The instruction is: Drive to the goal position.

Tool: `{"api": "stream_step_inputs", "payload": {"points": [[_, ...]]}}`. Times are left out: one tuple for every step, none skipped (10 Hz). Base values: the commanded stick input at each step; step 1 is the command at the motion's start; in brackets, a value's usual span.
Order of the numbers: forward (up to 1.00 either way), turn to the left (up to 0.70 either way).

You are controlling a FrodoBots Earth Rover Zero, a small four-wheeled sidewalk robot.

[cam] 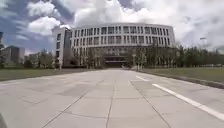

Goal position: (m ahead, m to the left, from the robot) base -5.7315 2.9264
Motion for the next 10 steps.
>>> {"api": "stream_step_inputs", "payload": {"points": [[0.70, 0.01], [0.70, 0.01], [0.70, 0.01], [0.70, 0.01], [0.70, 0.01], [0.70, 0.01], [0.70, 0.01], [0.70, 0.01], [0.70, 0.01], [0.70, 0.01]]}}
